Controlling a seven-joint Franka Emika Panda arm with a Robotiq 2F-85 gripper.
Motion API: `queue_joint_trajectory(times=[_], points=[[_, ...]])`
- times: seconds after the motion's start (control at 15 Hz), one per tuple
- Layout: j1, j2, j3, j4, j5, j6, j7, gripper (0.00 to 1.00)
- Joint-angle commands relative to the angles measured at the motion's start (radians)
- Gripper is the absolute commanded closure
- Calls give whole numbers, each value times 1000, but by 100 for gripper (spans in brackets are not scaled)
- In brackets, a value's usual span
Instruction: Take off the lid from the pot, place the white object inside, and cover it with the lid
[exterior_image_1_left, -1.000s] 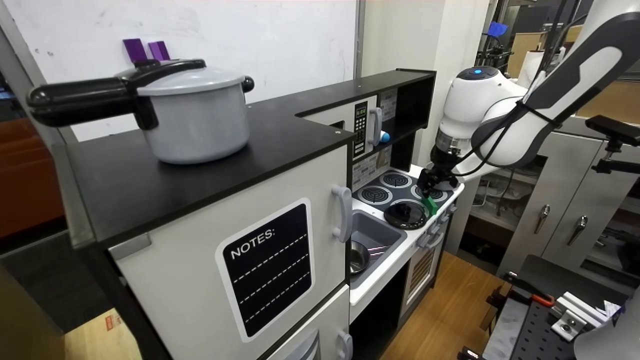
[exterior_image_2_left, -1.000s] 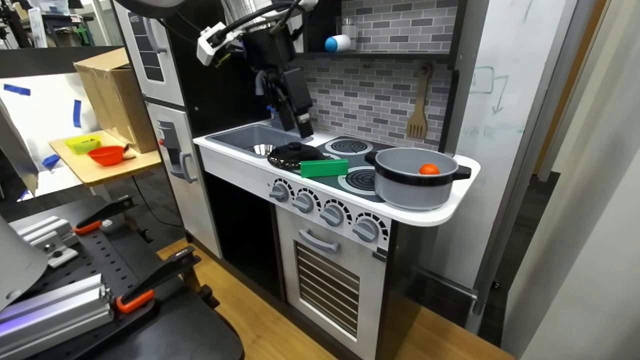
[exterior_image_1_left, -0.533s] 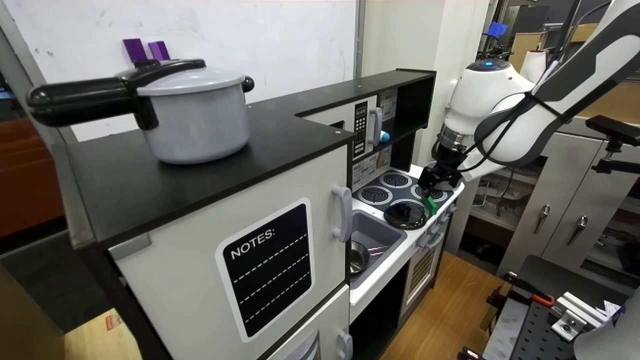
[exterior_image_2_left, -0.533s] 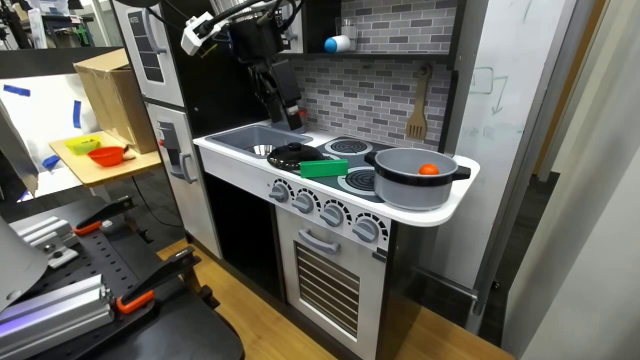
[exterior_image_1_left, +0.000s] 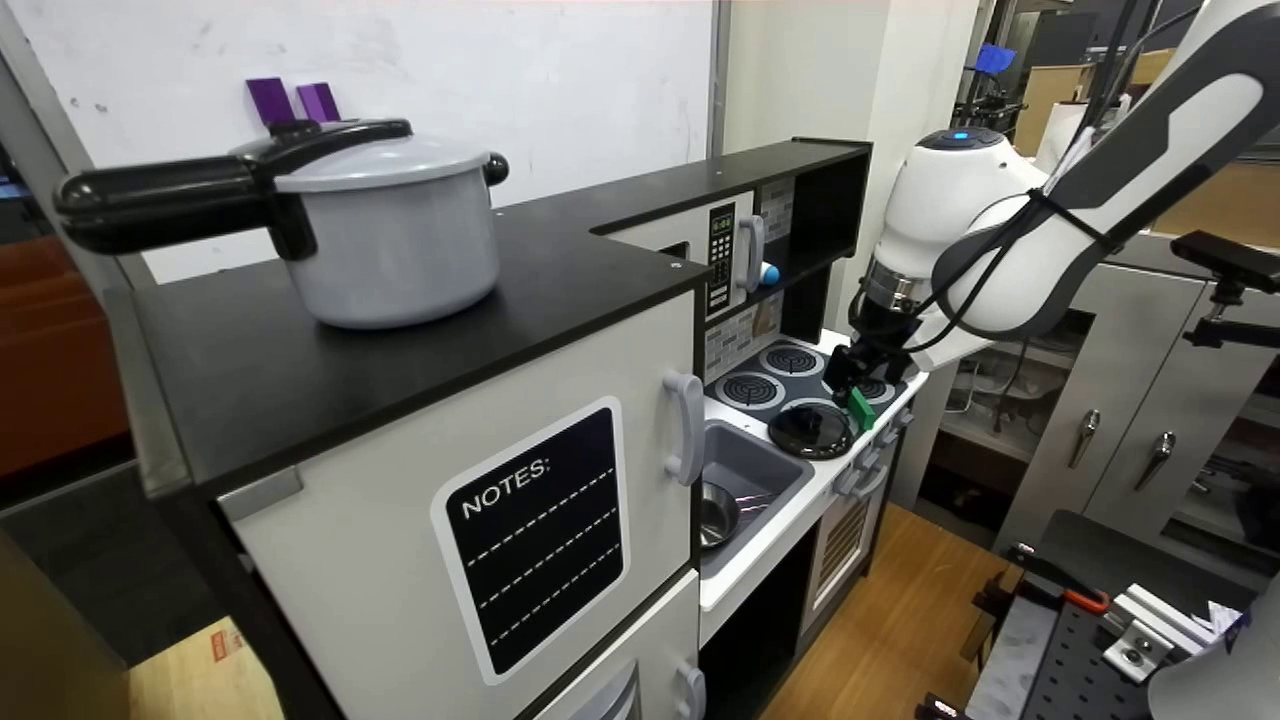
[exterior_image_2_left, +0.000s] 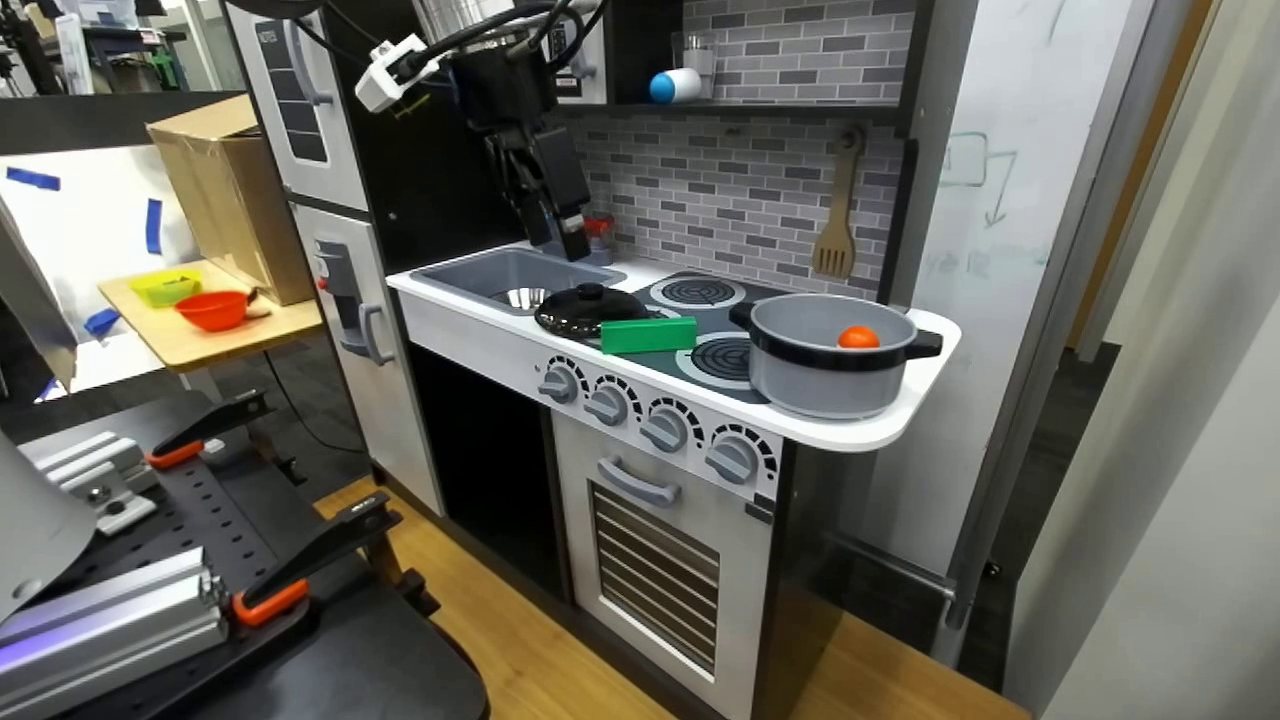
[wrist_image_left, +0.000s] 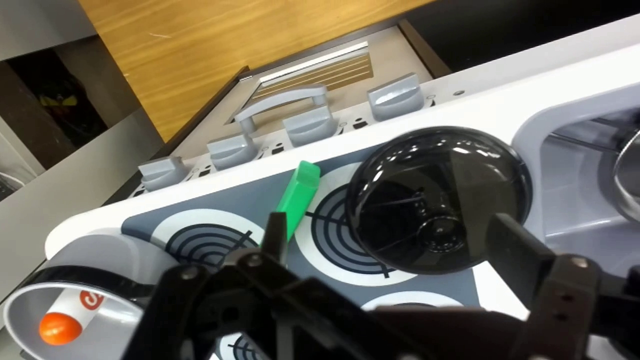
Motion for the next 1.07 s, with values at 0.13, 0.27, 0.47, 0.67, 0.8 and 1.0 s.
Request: queue_joint_trajectory(times=[0.13, 0.27, 0.47, 0.67, 0.8, 1.0], points=[[-1, 88, 60, 57, 31, -1, -45, 0], [3, 113, 61, 71, 26, -4, -47, 0], [12, 149, 54, 93, 35, -6, -73, 0], [18, 197, 47, 127, 21, -14, -99, 0], [24, 223, 41, 149, 25, -17, -123, 0], [30, 258, 32, 180, 27, -20, -150, 0]])
